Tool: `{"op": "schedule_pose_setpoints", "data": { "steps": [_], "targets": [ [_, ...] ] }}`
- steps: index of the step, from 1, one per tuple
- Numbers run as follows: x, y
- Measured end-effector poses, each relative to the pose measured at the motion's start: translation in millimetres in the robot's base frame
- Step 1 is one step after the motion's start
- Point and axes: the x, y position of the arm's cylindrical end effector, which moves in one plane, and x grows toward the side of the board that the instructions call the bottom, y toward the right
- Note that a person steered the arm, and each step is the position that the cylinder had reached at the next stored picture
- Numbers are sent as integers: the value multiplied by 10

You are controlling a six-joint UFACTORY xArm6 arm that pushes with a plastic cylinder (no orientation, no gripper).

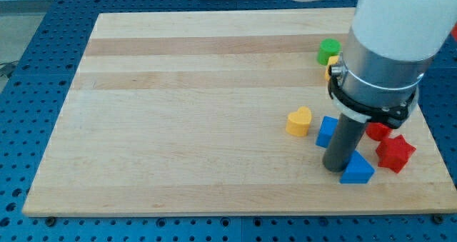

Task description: Place the blue triangle to the bottom left of red star

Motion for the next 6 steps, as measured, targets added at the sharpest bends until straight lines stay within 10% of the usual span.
{"op": "schedule_pose_setpoints", "data": {
  "steps": [6],
  "targets": [
    [169,354]
  ]
}}
